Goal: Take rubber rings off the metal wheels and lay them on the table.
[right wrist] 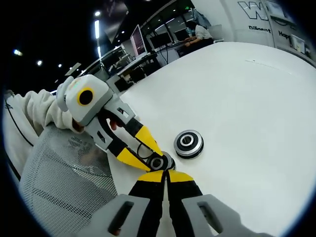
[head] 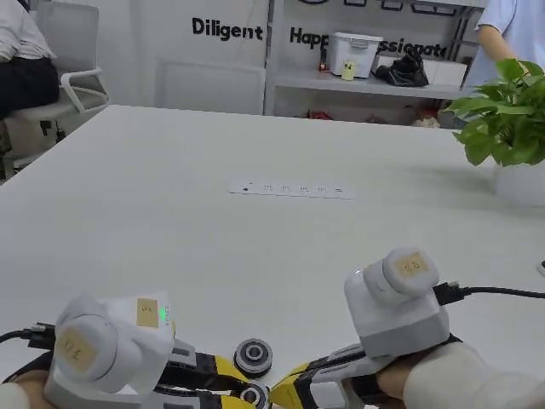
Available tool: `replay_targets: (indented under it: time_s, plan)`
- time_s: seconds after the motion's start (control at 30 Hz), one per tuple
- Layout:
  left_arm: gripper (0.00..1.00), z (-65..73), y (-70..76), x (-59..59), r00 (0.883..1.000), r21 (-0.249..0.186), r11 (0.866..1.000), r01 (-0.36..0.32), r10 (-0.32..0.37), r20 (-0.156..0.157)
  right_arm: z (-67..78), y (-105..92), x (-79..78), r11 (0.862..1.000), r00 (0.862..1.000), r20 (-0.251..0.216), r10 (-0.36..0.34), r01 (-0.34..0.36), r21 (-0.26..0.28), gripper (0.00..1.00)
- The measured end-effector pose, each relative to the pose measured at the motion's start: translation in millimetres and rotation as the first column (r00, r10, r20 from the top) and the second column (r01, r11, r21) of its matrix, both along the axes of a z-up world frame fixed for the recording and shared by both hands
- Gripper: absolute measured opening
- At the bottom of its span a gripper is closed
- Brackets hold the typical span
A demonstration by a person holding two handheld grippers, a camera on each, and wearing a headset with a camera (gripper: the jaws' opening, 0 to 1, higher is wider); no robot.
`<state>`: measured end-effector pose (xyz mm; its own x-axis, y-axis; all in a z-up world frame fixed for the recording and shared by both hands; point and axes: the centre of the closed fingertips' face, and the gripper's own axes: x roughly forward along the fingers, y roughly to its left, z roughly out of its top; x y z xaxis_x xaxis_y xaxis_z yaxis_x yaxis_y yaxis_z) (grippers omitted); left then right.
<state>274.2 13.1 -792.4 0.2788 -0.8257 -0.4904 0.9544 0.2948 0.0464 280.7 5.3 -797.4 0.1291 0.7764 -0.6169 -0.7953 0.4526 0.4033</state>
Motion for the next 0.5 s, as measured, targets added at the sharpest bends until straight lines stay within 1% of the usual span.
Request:
replay_targets:
  time_s: [0.2, 0.5]
  plan:
    - [0.13, 0.0, 0.1, 0.2, 1.000, 0.001, 1.000, 0.004, -0.004, 0.004, 2.3, 2.0, -1.2, 1.000, 1.000, -0.005, -0.002, 0.002, 0.008, 0.00]
    - [0.13, -0.5, 0.2, 3.2, 1.000, 0.000, 1.000, -0.003, 0.003, 0.008, 2.5, 2.5, 1.9, 1.000, 1.000, 0.012, -0.005, 0.005, 0.007, 0.00]
